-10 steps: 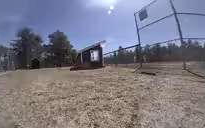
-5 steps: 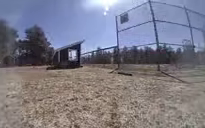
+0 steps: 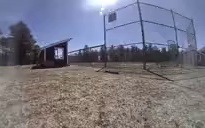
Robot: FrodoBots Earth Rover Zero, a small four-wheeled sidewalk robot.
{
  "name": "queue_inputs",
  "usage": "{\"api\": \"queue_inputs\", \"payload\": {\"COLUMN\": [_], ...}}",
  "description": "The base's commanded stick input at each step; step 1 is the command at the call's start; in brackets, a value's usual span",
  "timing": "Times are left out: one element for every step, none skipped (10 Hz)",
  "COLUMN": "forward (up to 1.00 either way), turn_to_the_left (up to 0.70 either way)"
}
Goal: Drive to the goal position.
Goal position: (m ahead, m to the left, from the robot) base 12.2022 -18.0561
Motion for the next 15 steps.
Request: {"api": "queue_inputs", "payload": {"forward": [0.0,0.0,0.0,0.0,0.0,0.0,0.0,0.0,0.0,0.0,0.0,0.0,0.0,0.0,0.0], "turn_to_the_left": [-0.7,-0.7,-0.7,-0.7,-0.7,-0.7,-0.7,-0.7,-0.7,-0.7,-0.7,-0.7,-0.7,-0.7,-0.7]}}
